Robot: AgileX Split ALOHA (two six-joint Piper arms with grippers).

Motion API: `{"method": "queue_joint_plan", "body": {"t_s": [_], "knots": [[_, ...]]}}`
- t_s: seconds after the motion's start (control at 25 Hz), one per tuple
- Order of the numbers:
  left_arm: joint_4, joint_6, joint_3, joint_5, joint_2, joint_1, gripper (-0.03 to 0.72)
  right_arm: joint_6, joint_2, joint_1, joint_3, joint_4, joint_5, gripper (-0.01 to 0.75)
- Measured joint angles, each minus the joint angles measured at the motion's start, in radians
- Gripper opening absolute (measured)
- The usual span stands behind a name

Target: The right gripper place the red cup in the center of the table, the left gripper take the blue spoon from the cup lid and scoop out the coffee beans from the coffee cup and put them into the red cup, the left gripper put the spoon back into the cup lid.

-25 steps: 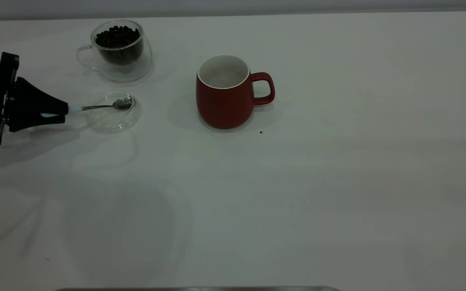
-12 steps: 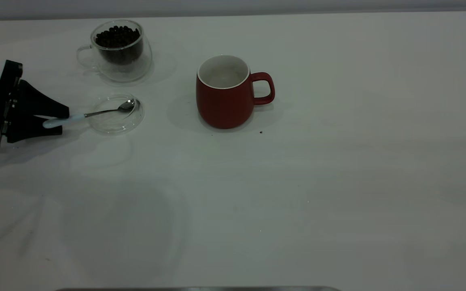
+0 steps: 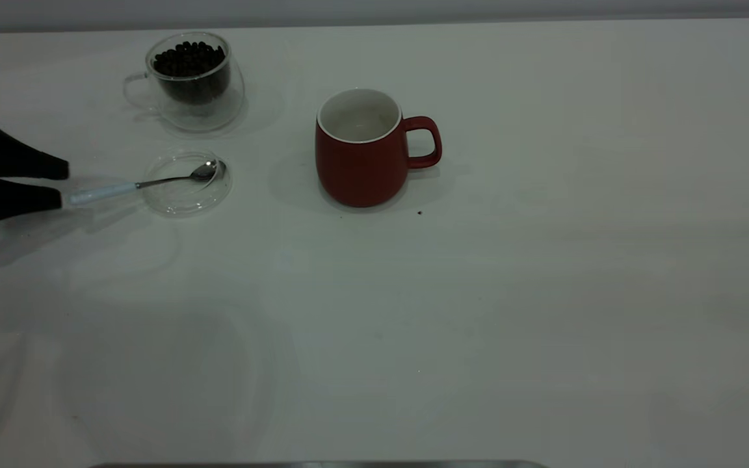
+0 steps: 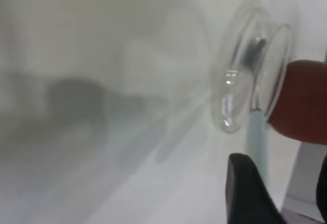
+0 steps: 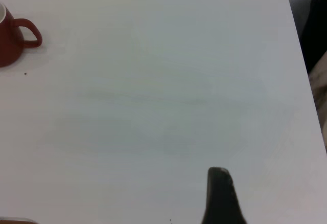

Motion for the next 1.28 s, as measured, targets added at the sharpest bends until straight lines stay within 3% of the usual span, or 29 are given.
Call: {"method": "queue_joint_plan", "body": {"t_s": [0.24,0.52,0.64,0.76,0.84,1.0,1.12,1.2,1.28], "knots": [[0.009,-0.011,0.000,0.117,-0.022,0.046,0.393,0.000,0.000,0.000,0.000,0.000,0.000,0.531],[-0.032,-0.009,0.001,0.182,-0.222,0.072,0.393,0.000,0.000,0.000,0.000,0.000,0.000,0.531],[-0.117,0.000,-0.002,0.179,-0.387,0.025,0.393,0.000,0.000,0.000,0.000,0.000,0.000,0.531],[-0.089,0.005,-0.058,0.193,-0.604,-0.083,0.393,0.000,0.000,0.000,0.000,0.000,0.000,0.531],[0.039,-0.044,-0.124,0.181,-0.763,-0.168,0.393,0.000,0.000,0.000,0.000,0.000,0.000,0.531],[0.544,-0.319,-0.190,0.023,-1.012,-0.319,0.393,0.000,0.000,0.000,0.000,0.000,0.000,0.531],[0.918,-0.655,-0.193,-0.010,-1.093,-0.344,0.393,0.000,0.000,0.000,0.000,0.000,0.000,0.531],[1.153,-0.888,-0.193,0.065,-1.099,-0.344,0.387,0.000,0.000,0.000,0.000,0.000,0.000,0.531],[1.293,-1.014,-0.176,0.145,-1.097,-0.344,0.373,0.000,0.000,0.000,0.000,0.000,0.000,0.531]]}}
